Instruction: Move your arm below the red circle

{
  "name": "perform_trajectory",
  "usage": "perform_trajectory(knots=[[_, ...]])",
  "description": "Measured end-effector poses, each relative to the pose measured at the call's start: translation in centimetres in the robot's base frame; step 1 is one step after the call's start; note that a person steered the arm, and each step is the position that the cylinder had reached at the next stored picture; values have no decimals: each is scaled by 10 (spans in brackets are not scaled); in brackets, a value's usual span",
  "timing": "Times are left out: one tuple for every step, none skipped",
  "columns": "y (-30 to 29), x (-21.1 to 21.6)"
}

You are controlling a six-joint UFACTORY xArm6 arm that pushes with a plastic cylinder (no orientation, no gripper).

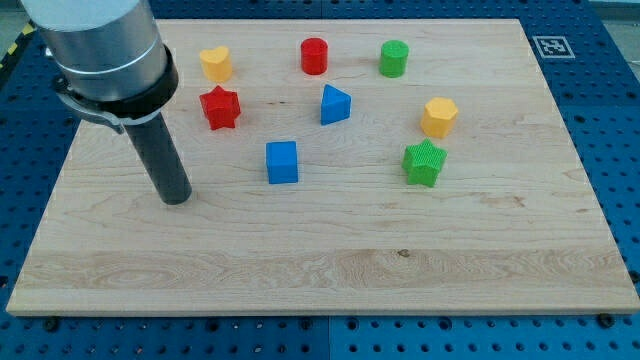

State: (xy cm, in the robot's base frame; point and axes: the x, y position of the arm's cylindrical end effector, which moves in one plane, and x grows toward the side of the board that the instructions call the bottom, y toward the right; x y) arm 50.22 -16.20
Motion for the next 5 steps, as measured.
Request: perform_trajectory(knots=[[0,0],[5,-11],[19,-47],[26,-62],[55,-70]])
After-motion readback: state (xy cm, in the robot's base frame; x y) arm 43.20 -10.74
